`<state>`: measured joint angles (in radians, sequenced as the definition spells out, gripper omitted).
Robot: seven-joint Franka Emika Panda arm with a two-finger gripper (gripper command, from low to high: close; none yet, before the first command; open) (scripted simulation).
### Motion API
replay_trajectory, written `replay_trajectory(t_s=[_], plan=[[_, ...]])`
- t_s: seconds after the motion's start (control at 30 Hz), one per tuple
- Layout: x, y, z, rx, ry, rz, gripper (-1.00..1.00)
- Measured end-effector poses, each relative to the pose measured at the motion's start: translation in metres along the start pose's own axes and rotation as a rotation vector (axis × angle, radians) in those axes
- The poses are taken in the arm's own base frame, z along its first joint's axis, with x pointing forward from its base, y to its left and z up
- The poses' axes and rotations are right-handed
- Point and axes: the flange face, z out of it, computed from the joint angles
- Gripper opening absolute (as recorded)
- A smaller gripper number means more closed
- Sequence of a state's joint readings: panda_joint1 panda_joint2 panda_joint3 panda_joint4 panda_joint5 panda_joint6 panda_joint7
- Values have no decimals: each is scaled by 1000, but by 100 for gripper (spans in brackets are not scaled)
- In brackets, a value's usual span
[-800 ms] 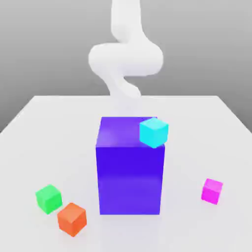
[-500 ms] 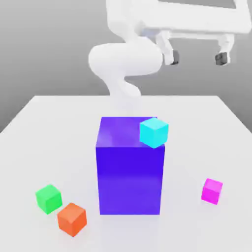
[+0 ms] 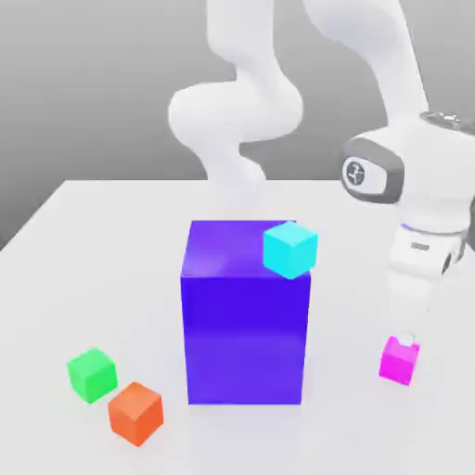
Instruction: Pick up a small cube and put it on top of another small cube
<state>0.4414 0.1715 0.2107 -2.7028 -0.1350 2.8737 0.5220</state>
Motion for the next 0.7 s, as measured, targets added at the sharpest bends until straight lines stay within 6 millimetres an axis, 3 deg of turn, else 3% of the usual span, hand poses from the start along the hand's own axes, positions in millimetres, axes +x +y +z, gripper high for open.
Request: replay_trajectory(t_s=[0.13, 0.17, 0.4, 0.63, 0.7], plan=[[-3, 0, 42, -1, -5, -5, 0], [-3, 0, 48, -1, -5, -5, -100], [-3, 0, 47, -2, -5, -5, -100], [2, 1, -16, 4, 9, 5, -100], [21, 26, -30, 10, 39, 63, -100]])
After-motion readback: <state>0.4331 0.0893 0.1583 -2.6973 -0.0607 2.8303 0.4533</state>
